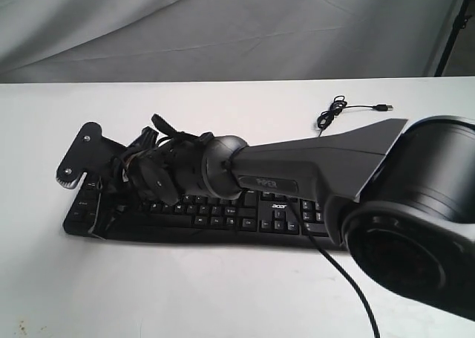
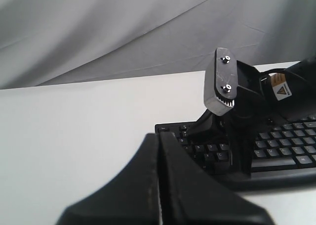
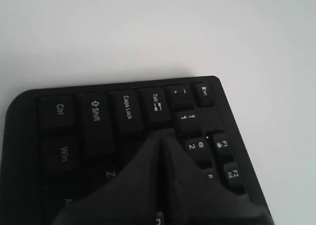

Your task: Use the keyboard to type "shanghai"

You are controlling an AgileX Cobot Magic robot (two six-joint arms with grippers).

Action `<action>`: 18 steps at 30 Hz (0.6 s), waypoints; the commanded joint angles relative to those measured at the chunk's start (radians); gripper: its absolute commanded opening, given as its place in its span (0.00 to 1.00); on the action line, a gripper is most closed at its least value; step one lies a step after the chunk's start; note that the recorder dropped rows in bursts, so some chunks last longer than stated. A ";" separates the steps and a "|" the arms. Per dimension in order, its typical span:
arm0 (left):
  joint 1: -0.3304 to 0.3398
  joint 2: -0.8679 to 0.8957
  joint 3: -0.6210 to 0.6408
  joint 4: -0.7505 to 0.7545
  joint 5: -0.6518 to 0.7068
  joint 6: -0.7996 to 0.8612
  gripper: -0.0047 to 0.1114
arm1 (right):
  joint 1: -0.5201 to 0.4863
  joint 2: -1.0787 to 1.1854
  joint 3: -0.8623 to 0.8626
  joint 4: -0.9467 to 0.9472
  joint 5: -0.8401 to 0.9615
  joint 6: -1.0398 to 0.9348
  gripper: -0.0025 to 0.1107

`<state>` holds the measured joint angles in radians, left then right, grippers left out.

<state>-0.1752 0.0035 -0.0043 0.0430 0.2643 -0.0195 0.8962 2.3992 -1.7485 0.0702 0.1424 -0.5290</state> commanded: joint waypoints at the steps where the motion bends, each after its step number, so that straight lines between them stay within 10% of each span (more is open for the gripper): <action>1: -0.004 -0.003 0.004 0.005 -0.003 -0.003 0.04 | -0.008 0.001 -0.005 -0.011 0.004 -0.011 0.02; 18: -0.004 -0.003 0.004 0.005 -0.003 -0.003 0.04 | -0.010 0.013 -0.005 -0.026 0.019 -0.013 0.02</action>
<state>-0.1752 0.0035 -0.0043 0.0430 0.2643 -0.0195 0.8926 2.4046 -1.7506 0.0525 0.1707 -0.5361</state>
